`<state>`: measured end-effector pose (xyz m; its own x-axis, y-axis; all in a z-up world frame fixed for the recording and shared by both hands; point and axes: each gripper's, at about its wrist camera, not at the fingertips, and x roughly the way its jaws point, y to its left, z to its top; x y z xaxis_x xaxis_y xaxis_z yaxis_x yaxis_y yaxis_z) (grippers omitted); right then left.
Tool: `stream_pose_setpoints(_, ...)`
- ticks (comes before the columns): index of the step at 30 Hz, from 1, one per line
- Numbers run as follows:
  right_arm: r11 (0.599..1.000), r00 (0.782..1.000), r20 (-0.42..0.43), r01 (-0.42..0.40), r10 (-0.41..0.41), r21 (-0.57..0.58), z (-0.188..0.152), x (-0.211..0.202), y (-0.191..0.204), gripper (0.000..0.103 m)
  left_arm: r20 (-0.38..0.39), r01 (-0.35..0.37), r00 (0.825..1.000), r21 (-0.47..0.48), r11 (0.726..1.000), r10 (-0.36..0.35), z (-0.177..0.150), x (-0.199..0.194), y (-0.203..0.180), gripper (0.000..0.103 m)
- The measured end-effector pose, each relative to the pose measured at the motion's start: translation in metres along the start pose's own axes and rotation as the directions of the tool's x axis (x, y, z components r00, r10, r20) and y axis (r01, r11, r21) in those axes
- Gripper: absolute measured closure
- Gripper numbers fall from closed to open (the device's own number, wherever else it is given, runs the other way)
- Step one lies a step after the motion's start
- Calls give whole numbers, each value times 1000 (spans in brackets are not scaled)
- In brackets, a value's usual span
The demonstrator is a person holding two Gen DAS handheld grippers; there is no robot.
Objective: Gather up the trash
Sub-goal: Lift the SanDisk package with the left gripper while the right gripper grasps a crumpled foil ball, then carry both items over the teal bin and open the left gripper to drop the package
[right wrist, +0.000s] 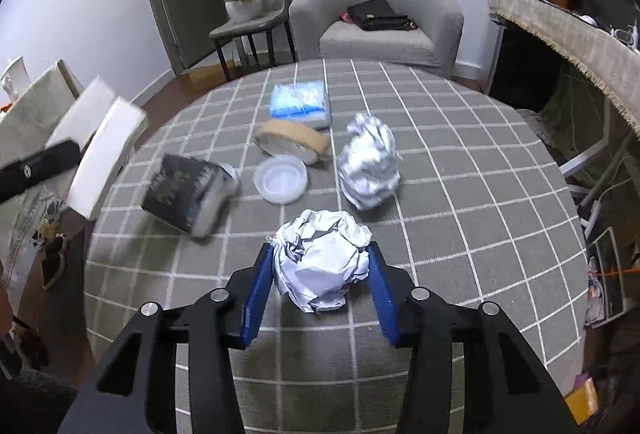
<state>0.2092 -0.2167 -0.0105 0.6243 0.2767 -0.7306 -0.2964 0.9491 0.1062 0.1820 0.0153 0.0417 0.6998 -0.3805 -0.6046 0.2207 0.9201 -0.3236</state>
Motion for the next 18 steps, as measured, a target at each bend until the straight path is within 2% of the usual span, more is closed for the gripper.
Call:
stream_pose_setpoints(11,993,994,52,-94,97,-65,21,-10,59,56,15,-92,996,-70,993,93,-16,-40,62,88)
stream_pose_setpoints(18,978,983,60,-165,174,-130,28,-12,109,56,-32,-169,986,-101,980,166,-39,-56,101,88)
